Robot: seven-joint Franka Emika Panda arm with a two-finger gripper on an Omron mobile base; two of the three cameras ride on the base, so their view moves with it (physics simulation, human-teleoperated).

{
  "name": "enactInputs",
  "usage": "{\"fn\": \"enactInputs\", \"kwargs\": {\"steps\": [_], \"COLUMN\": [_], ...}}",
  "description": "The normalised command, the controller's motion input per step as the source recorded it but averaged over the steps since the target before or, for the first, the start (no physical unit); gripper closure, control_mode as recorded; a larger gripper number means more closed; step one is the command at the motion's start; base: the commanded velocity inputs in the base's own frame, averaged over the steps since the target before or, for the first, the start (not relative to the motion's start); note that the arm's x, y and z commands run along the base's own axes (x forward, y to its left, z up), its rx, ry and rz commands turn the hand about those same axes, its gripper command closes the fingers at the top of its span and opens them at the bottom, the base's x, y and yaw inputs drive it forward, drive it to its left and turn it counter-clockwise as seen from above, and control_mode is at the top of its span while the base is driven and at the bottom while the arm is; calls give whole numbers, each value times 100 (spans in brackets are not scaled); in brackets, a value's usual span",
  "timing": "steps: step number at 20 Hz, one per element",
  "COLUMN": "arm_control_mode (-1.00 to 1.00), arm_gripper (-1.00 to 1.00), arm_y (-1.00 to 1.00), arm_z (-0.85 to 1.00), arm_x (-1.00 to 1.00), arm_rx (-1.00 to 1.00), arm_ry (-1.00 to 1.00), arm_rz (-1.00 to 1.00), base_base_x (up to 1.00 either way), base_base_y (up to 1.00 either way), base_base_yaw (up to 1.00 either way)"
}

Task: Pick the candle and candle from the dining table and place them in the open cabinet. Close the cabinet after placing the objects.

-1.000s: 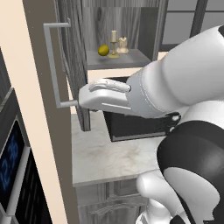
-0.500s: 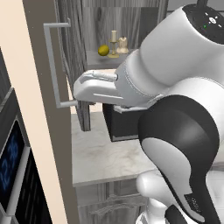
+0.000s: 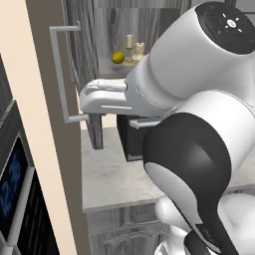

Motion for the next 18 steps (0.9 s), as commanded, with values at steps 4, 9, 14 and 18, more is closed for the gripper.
{"fn": "enactInputs", "kwargs": {"steps": [4,9,14,18], "arm_control_mode": [-100,-100,-100,-100], "arm_gripper": [-100,-100,-100,-100], "arm_y": [0,0,0,0], "arm_z": [0,0,0,0], "arm_x": [8,28,26,19], "arm_rx": [-1,0,0,-2], "arm_ry": [-11,-6,-4,0], "arm_rz": [0,0,0,0], "base_base_x": [0,0,0,0], "base_base_y": [0,0,0,0], "base_base_yaw": [0,0,0,0]}}
